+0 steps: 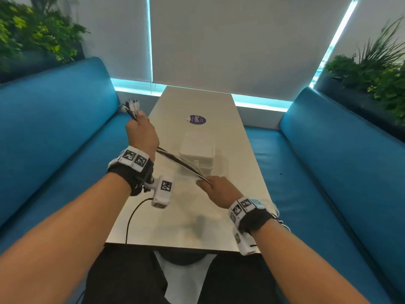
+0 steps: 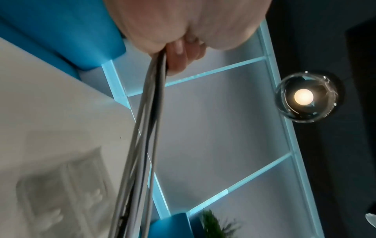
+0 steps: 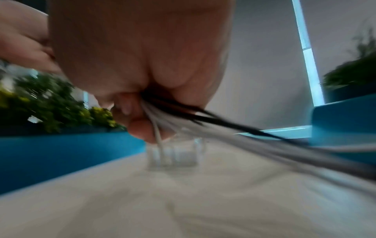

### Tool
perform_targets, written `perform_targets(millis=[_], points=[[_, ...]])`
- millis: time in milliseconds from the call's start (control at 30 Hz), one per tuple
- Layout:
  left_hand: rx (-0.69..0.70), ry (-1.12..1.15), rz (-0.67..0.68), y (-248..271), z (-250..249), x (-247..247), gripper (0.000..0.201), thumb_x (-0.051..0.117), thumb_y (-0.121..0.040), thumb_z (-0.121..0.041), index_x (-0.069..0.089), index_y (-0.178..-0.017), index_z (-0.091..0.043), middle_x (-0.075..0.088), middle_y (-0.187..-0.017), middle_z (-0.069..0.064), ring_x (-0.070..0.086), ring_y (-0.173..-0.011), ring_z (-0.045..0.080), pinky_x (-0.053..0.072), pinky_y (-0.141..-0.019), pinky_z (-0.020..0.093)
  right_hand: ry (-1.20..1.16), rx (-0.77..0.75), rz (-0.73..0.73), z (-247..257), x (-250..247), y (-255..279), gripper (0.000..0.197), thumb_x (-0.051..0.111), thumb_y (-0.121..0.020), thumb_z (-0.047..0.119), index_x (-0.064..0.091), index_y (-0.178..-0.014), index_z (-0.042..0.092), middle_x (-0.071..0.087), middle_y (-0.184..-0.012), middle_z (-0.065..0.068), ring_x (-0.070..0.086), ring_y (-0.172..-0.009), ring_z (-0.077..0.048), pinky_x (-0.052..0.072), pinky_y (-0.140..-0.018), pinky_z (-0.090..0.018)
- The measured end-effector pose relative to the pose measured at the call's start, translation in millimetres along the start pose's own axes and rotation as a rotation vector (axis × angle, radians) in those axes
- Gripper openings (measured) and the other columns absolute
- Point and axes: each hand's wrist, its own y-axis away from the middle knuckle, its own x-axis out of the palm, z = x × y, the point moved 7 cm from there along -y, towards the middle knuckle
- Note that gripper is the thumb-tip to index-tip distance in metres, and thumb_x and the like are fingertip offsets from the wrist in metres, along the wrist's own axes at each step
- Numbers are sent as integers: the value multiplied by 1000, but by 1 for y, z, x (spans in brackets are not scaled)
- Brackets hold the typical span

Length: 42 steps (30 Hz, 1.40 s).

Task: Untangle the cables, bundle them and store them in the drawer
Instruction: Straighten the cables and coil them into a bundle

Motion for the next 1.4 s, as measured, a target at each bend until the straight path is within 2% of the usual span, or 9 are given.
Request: perform_targets(millis=[133, 300, 533, 633, 733, 900, 1067, 1267, 1400], points=[[-22, -7, -113, -30, 0, -21, 36, 42, -90, -47, 51, -72, -18, 51, -69, 5, 46, -66, 35, 45, -64, 44, 218, 203, 32, -85, -3, 31, 38, 43, -98, 53, 60, -88, 21, 67, -88, -7, 61, -84, -28, 48, -74, -36], [-27, -21, -161, -43, 12, -34, 33, 41, -87, -46, 49, -70, -19, 44, -63, 0, 42, -63, 22, 37, -63, 39, 356, 580, -54, -199, -33, 95, 25, 43, -94, 35, 59, -85, 17, 67, -86, -6, 63, -77, -27, 55, -73, -36], [-50, -31, -182, -44, 26, -38, 38, 37, -88, -50, 47, -71, -17, 43, -65, 0, 43, -65, 25, 38, -64, 40, 441, 868, -37, -256, -46, 142, 18, 45, -94, 29, 56, -84, 18, 59, -77, -2, 60, -69, -23, 46, -60, -30], [-47, -22, -143, -42, 31, -29, 41, 40, -84, -53, 49, -72, -15, 45, -63, 3, 44, -65, 26, 38, -64, 41, 311, 817, 61, -257, -28, 130, 19, 52, -91, 30, 60, -86, 14, 63, -82, -6, 64, -76, -26, 49, -62, -29], [-50, -28, -82, -30, 36, -10, 54, 40, -82, -57, 56, -86, -5, 59, -78, 28, 47, -73, 51, 47, -64, 55, 321, 745, 182, -243, -35, 119, 16, 61, -85, 27, 59, -97, 17, 66, -96, -4, 63, -85, -22, 50, -71, -29], [-20, -58, 8, -2, 28, 12, 44, 38, -86, -55, 53, -82, -13, 50, -68, 5, 43, -59, 26, 40, -63, 40, 290, 640, 402, -207, -46, 97, 81, 79, -61, 45, 46, -134, 33, 57, -135, 5, 57, -116, -20, 45, -100, -39], [-11, -73, 41, 12, 35, 17, 61, 38, -89, -55, 58, -93, 2, 60, -76, 20, 50, -66, 42, 48, -64, 49, 53, 356, 254, -97, -52, 46, 109, 76, -66, 67, 22, -153, 30, 33, -156, 6, 36, -141, -17, 29, -115, -37], [-33, -21, 195, 45, 35, 27, 40, 39, -98, -44, 46, -70, -17, 38, -56, -3, 32, -48, 18, 31, -57, 36, -110, -23, 143, 50, -40, -1, 96, 73, -74, 63, 29, -151, 27, 36, -155, 8, 38, -138, -13, 27, -106, -27], [-50, 11, 254, 56, 30, 27, 36, 38, -102, -37, 41, -70, -21, 34, -56, -3, 27, -46, 15, 26, -47, 27, -78, -100, 162, 87, -14, -18, 36, 53, -96, 42, 60, -119, 15, 68, -117, -4, 61, -106, -21, 46, -93, -33]])
